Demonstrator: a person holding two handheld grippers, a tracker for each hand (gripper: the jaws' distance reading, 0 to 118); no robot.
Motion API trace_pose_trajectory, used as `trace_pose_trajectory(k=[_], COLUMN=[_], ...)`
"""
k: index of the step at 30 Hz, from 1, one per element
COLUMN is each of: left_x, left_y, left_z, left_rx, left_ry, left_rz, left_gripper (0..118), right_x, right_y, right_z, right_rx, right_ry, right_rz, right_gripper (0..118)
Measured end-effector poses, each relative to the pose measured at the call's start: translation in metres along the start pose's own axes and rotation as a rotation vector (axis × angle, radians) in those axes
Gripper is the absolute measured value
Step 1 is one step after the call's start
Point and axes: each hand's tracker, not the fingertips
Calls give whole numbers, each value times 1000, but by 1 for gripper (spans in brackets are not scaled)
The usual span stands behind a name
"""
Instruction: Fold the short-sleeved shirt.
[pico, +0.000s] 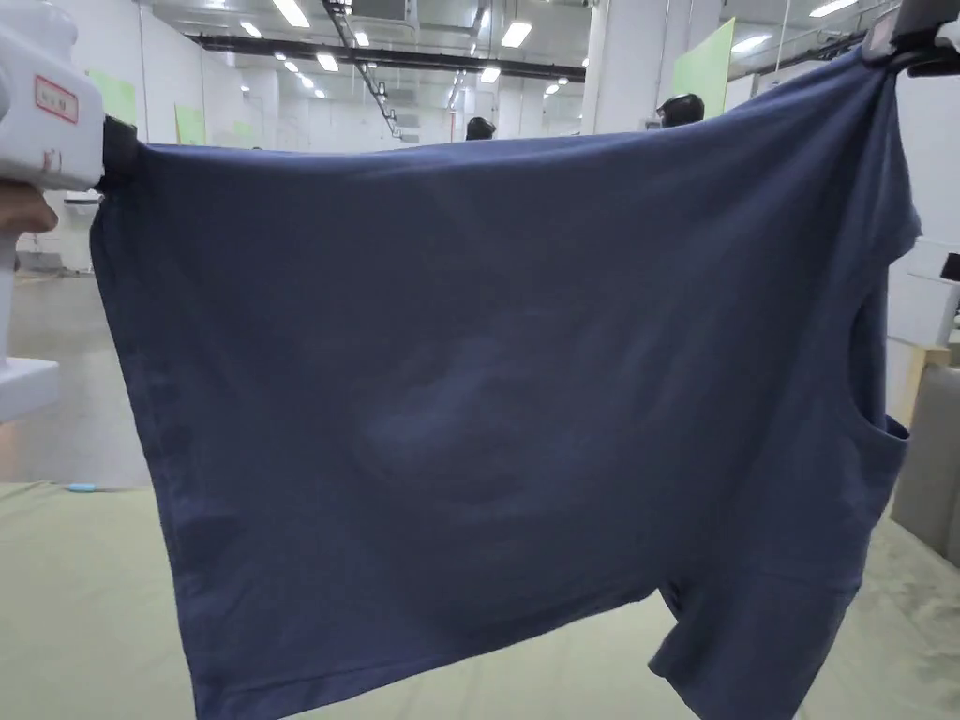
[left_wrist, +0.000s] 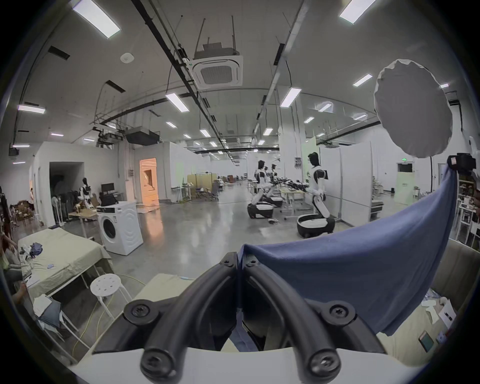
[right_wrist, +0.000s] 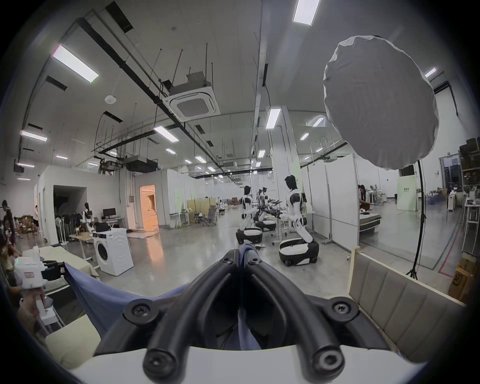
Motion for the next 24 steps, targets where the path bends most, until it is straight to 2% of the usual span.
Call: trace_pose_trajectory(k=[5,8,11,14,19,24], left_x=[12,18,16,15,15,12], left_y=[-5,-46,-95,-141,-175,-197], left_z=[-23,-39,-59,-69,-53,-3], left_rx=[-14,-15,-61,-45,-53,-86], left_ry=[54,105,83,106,82,42], left_rz=[4,-45,35,56,57,15], left_gripper=[0,0,0,0,0,0], right_x=[-5,5,10,18,24,31], right_y=[-34,-75,-122,-156,-179,-190], right_z=[-16,-40,-55,-61,-43,20], right_rx=[-12,-66,-125,-167,-197,-222], right_ry=[1,18,4,31,27,33], right_rz=[-27,-61,-70,-145,-144,-141], right_gripper=[3,3,3,3,3,3])
